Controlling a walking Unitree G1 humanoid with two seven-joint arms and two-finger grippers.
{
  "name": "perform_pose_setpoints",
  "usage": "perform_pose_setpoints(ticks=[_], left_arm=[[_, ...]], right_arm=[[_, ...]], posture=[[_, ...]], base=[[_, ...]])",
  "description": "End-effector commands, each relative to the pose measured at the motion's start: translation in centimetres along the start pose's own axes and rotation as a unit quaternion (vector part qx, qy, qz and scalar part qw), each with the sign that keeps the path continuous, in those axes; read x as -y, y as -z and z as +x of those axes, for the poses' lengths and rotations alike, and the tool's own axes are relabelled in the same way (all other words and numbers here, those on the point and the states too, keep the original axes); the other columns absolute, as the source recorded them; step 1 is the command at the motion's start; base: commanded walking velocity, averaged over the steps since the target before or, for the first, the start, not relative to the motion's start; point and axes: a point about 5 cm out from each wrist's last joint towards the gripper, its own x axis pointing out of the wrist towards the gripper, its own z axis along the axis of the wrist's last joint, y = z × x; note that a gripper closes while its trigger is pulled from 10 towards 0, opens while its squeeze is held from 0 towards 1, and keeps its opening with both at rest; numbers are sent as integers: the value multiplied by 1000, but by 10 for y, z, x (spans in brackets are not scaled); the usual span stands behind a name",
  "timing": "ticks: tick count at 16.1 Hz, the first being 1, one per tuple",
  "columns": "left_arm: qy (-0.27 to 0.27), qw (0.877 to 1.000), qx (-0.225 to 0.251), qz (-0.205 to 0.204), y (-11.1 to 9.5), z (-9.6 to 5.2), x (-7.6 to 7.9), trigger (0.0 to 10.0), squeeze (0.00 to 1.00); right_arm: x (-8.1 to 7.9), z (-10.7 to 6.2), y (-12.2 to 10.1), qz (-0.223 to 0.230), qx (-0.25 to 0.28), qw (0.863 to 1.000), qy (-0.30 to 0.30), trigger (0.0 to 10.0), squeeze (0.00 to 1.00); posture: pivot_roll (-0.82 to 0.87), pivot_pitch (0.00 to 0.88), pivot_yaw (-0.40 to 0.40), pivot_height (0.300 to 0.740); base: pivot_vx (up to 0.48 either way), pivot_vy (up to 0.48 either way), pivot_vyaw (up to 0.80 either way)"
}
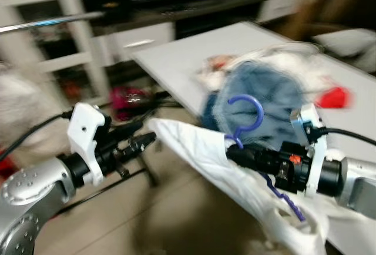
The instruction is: Hang hanger
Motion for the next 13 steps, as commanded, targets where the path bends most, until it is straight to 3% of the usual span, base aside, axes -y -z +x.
perform_pose_setpoints(ticks=[1,6,13], left_arm=[[-5,1000,-6,7,-3,-1,-2,10000,0],[-9,1000,-10,12,-3,-5,-3,10000,0],[-9,1000,2,13,-5,6,-3,10000,0]], right_arm=[[-1,4,-1,1,9,1000,-7,10000,0],[1,6,1,3,10,1000,4,10000,0],[16,14,7,25,22,998,58,10000,0]], posture=[[87,0,-23,740],[85,0,-22,740],[84,0,-12,740]], base=[[0,0,800],[0,0,800],[0,0,800]])
